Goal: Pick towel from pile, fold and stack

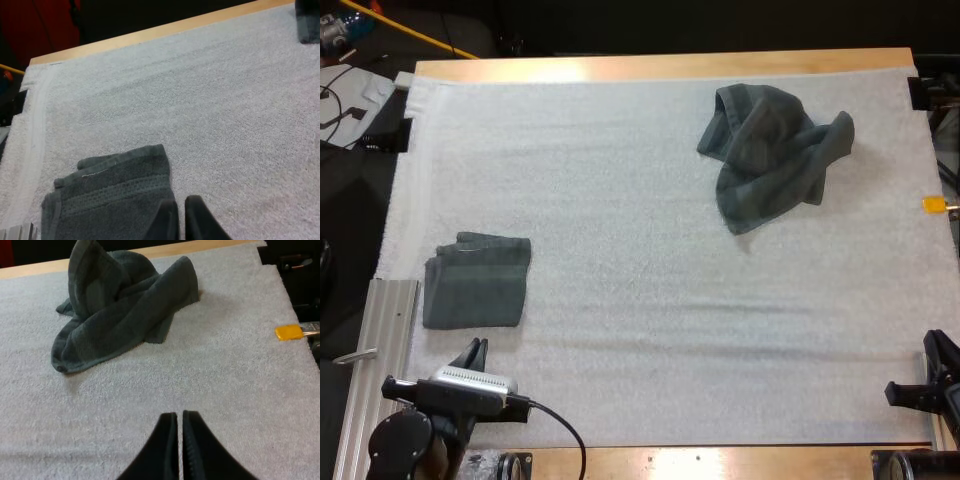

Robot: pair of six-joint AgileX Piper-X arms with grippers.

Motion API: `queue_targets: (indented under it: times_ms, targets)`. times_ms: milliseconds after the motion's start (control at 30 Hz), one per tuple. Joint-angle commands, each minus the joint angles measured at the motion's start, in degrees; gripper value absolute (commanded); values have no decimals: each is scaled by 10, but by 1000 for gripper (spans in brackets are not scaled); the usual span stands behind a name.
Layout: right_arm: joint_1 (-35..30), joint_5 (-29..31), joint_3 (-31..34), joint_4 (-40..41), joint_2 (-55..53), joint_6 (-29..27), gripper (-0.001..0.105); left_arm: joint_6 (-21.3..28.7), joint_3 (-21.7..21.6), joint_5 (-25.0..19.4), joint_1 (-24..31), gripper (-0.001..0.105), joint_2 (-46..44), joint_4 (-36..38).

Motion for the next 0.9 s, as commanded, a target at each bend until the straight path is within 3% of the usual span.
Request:
queue_targets:
  times_ms: [0,867]
  targets:
    - [-1,-1,-3,-2,-22,1,1,-2,-2,-5,-1,0,-64,-9]
    - [-2,1,-4,-4,-20,4,1,-3,-3,-6,-2,0,-60,-12]
